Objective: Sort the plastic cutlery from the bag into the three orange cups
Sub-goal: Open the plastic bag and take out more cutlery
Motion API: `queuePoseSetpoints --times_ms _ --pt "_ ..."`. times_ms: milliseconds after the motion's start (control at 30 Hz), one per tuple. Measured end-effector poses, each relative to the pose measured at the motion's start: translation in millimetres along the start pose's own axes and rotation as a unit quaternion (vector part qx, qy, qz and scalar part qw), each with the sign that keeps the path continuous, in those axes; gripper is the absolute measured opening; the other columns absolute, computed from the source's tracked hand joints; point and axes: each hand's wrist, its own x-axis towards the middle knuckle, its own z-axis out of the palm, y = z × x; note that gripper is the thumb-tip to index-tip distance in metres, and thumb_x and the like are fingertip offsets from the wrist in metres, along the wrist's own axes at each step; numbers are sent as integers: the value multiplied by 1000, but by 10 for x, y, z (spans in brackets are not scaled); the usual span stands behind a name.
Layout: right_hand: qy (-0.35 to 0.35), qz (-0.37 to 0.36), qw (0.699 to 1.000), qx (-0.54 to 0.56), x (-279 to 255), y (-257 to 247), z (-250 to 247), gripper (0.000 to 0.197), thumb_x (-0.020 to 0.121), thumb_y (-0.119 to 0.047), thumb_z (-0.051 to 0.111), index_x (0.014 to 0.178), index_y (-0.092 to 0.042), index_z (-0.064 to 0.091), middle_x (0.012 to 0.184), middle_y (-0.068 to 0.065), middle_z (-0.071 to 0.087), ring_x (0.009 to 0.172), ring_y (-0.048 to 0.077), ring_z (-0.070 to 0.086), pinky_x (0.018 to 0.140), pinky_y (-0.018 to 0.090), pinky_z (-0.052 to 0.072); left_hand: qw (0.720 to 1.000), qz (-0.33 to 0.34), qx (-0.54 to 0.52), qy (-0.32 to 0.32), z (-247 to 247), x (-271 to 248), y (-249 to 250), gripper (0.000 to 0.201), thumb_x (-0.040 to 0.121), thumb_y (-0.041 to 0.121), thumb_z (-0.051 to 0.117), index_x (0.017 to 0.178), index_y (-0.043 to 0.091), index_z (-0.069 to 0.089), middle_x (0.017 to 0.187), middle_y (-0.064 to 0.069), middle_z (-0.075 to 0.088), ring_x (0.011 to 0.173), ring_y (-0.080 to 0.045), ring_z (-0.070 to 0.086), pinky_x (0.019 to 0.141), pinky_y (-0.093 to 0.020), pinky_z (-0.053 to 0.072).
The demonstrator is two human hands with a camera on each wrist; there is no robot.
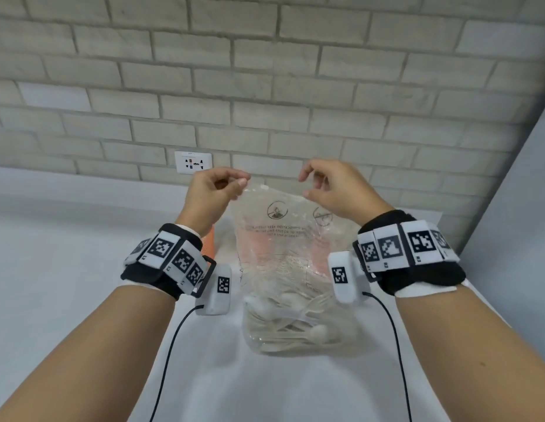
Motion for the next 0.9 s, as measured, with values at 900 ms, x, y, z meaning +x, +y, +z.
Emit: queuePoseSetpoints --times_ms 900 --pt "-24 86 957 -275 -208 266 -341 27 96 -33 46 95 -15 65 94 4 65 86 23 54 71 29 33 972 61 166 155 -57 155 -171 12 88 9 59 91 0 65 89 -1 57 82 -15 51 68 -15 39"
